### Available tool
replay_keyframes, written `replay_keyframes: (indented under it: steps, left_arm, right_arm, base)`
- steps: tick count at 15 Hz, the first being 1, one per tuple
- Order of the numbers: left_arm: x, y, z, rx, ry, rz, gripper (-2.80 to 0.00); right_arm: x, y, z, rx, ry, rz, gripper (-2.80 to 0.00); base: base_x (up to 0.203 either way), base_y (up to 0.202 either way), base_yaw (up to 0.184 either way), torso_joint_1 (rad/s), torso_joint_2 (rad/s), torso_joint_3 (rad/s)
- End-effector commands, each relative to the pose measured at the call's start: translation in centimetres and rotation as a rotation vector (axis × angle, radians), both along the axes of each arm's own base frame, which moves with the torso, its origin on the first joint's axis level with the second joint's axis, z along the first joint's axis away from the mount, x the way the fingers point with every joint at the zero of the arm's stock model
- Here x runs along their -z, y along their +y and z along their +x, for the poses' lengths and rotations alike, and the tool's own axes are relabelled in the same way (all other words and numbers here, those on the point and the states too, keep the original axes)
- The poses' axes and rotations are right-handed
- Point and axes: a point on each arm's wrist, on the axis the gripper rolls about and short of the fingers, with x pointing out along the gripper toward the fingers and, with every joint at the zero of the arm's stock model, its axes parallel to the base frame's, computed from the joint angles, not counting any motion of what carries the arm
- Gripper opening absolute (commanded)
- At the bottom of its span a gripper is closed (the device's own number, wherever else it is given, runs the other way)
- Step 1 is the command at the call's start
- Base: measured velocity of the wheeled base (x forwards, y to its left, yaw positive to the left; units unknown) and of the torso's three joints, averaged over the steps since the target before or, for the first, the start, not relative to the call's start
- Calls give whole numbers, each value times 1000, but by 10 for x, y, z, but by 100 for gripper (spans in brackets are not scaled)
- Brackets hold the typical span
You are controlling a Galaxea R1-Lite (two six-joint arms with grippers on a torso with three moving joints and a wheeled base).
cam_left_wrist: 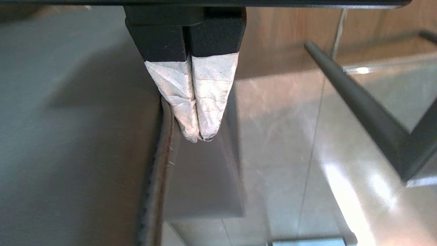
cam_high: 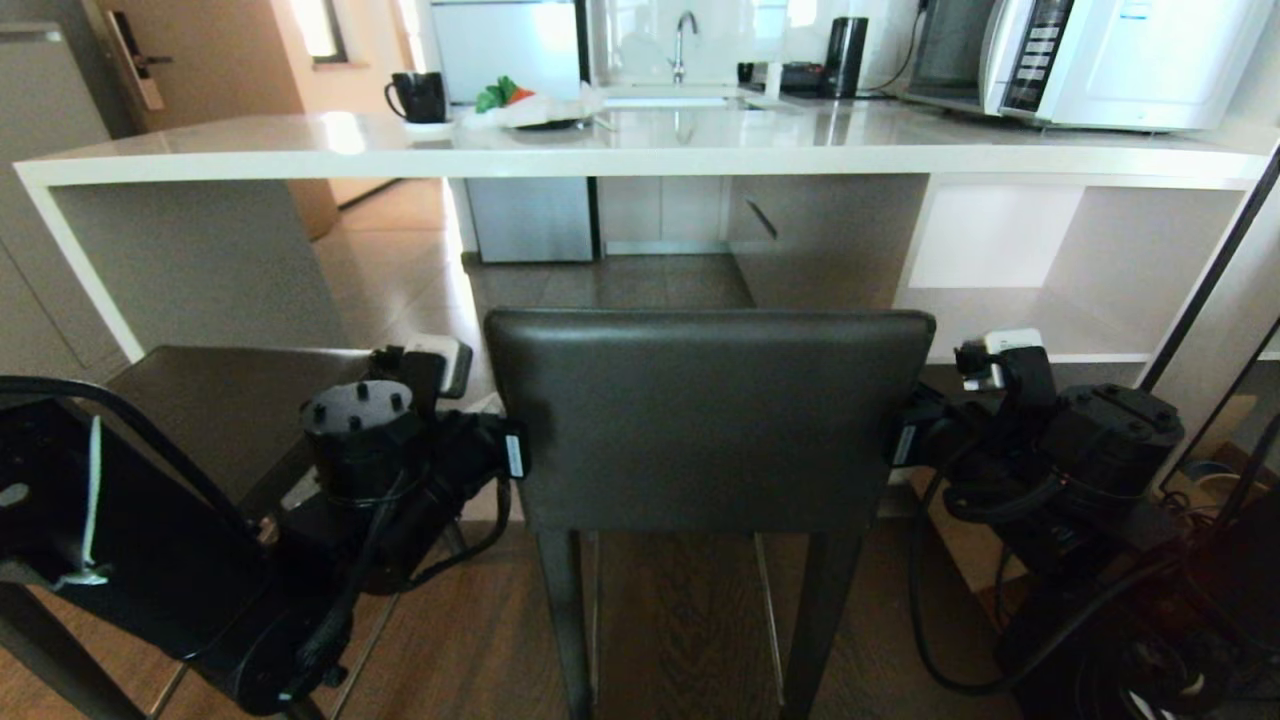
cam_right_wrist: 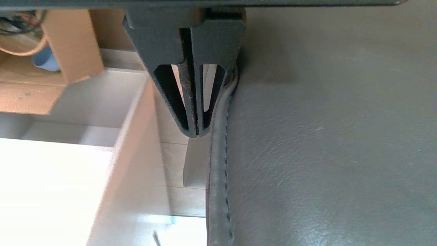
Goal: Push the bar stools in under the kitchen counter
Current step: Push the gray chair back under the dining table
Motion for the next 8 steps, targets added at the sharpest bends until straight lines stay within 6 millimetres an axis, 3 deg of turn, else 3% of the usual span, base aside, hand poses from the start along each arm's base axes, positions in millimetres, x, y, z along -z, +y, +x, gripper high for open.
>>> replay_keyframes:
  steps: [1, 5, 8]
  left_arm:
    - [11, -10, 21, -8, -20, 32, -280]
    - [11, 2, 40, -62, -39, 32, -280]
    - [19, 14, 21, -63, 22, 57, -280]
  right_arm:
    - [1, -6, 3, 26, 2, -5, -280]
    - [-1, -4, 12, 26, -17, -2, -280]
    - [-3, 10, 34, 16, -60, -31, -280]
  base:
    - [0, 0, 0, 0, 0, 0]
    - [0, 0, 0, 0, 0, 0]
    - [0, 0, 0, 0, 0, 0]
